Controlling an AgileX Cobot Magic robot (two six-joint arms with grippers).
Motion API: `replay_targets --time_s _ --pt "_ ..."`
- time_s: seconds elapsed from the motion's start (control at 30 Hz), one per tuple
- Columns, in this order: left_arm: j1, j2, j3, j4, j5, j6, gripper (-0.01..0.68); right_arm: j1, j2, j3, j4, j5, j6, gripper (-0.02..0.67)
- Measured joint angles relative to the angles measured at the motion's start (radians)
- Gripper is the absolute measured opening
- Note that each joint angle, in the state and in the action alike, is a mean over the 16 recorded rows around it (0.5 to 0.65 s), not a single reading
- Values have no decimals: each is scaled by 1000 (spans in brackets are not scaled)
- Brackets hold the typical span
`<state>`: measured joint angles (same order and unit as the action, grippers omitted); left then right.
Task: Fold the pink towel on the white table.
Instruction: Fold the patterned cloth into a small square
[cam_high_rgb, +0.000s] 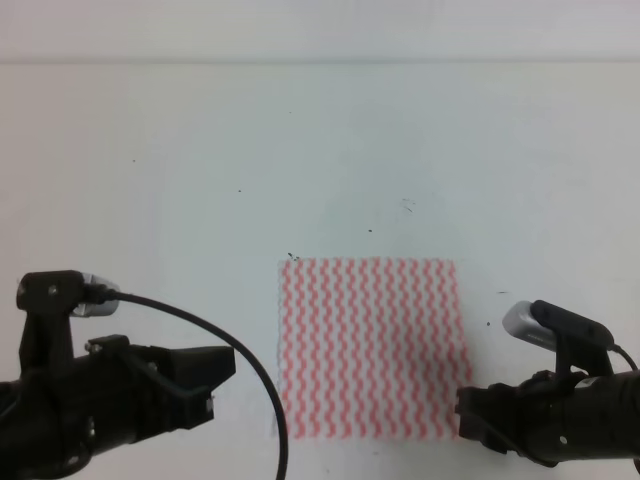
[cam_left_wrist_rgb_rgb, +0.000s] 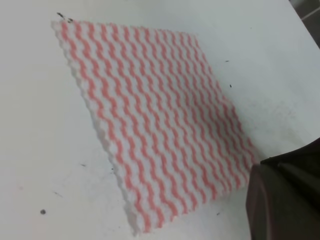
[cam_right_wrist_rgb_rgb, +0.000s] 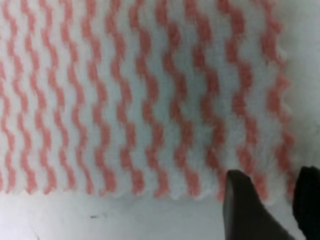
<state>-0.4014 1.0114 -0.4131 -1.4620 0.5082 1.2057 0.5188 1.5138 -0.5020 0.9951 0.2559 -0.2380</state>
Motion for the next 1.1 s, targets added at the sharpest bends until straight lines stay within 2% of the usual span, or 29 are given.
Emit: replay_targets --time_s 0.53,0.77,1.1 --pt "0 0 0 0 35 4 -5 0 0 2 -9 -13 -1 128" --pt "0 1 0 0 43 8 -6 0 1 -5 2 -17 0 125" --pt "0 1 0 0 47 11 -6 0 3 -29 13 -15 0 160"
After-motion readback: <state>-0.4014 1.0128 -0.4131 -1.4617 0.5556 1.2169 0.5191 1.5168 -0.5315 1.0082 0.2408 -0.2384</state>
